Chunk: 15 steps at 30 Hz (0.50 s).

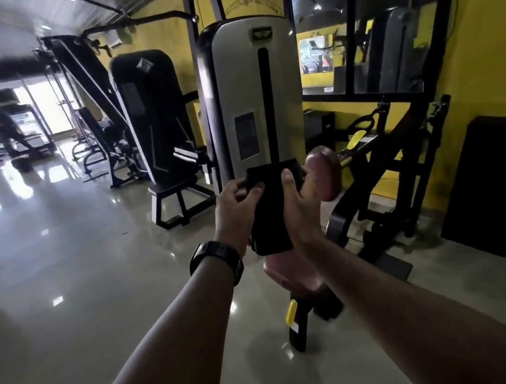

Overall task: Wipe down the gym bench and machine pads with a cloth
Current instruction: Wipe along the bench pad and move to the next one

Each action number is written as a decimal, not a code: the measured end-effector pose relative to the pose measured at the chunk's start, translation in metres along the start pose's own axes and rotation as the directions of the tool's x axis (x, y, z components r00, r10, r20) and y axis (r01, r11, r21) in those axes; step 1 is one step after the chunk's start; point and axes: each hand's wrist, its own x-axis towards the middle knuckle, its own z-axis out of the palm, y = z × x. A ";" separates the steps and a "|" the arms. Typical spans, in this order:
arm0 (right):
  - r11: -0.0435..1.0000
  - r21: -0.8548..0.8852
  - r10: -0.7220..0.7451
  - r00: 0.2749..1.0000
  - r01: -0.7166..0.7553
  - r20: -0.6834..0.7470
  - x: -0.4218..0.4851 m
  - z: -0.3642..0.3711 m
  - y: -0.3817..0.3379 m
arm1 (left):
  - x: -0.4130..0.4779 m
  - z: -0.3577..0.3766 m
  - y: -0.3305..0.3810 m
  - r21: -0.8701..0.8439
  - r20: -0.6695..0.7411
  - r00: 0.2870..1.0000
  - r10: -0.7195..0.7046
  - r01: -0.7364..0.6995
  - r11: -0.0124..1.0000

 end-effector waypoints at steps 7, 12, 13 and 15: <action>0.998 -0.063 0.006 0.989 -0.015 -0.146 0.144 0.076 0.054 | 0.179 0.009 -0.034 0.043 0.060 0.997 0.054 -0.057 0.997; 0.993 -0.113 0.001 0.965 -0.032 -0.263 0.225 0.102 0.098 | 0.291 0.023 -0.067 0.072 0.172 0.983 0.063 -0.076 0.995; 0.991 -0.129 0.001 0.953 -0.042 -0.303 0.240 0.109 0.106 | 0.315 0.027 -0.074 0.094 0.216 0.974 0.067 -0.089 0.992; 0.988 -0.146 -0.012 0.906 -0.055 -0.424 0.272 0.123 0.131 | 0.367 0.038 -0.098 0.127 0.329 0.941 0.076 -0.124 0.984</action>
